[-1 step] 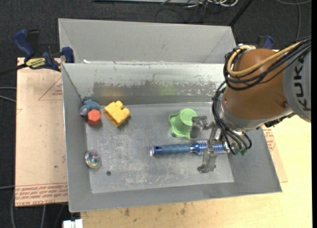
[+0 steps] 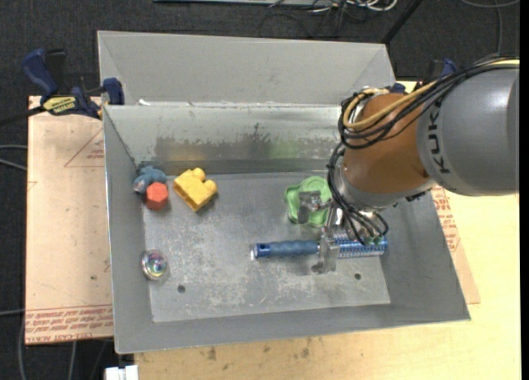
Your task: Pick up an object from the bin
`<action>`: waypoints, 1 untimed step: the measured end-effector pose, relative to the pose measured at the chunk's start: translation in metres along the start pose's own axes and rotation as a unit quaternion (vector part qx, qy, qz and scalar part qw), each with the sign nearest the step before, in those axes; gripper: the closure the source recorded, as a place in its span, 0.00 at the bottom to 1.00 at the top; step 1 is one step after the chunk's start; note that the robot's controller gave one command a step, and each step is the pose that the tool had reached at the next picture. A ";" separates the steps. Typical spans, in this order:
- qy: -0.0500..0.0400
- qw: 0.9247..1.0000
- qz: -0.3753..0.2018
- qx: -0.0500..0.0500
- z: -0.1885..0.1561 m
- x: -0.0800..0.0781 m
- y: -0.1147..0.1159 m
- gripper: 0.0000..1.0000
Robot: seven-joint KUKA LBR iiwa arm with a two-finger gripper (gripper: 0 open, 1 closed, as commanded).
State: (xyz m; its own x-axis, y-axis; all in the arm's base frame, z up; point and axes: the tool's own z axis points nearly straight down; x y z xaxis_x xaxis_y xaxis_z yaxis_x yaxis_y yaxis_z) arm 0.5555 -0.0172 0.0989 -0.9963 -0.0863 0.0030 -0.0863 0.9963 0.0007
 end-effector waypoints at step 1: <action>0.000 1.000 -0.002 -0.001 0.027 -0.001 0.034 0.00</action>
Offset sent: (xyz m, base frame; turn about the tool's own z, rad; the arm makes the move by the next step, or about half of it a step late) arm -0.0013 0.0308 -0.0252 -0.0005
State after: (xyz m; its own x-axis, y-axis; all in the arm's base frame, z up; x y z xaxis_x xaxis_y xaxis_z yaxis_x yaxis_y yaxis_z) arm 0.5535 0.0169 0.0716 -0.9959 -0.0904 0.0021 -0.0904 0.9959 0.0033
